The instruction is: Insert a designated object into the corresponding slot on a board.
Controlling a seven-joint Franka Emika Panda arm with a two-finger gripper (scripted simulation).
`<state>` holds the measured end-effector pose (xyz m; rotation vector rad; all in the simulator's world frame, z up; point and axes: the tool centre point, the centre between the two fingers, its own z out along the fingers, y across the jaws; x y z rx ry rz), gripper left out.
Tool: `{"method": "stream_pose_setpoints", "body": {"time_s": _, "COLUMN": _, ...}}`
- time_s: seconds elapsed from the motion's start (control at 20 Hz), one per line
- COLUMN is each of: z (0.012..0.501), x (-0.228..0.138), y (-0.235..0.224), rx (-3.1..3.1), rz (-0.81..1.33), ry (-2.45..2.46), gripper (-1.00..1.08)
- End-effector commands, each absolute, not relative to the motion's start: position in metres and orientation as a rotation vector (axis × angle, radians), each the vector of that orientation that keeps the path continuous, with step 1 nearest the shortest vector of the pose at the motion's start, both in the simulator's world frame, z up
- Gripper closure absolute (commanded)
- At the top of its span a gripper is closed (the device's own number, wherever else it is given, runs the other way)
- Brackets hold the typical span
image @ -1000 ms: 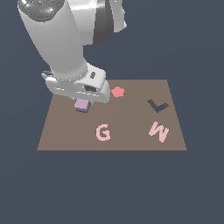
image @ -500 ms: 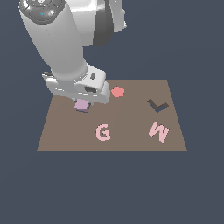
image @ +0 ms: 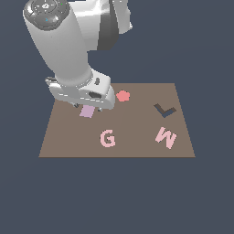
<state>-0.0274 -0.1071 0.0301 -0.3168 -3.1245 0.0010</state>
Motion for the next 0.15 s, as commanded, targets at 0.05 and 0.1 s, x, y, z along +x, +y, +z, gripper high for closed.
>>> {"method": "stream_pose_setpoints", "body": {"time_s": 0.05, "z": 0.0301, "x": -0.0273, "y": -0.1071, "rx": -0.317, "rz": 0.001, "ry": -3.125, "gripper": -0.92}}
{"method": "stream_pose_setpoints", "body": {"time_s": 0.1, "z": 0.0301, "x": -0.0273, "y": -0.1071, "rx": -0.317, "rz": 0.001, "ry": -3.125, "gripper": -0.92}}
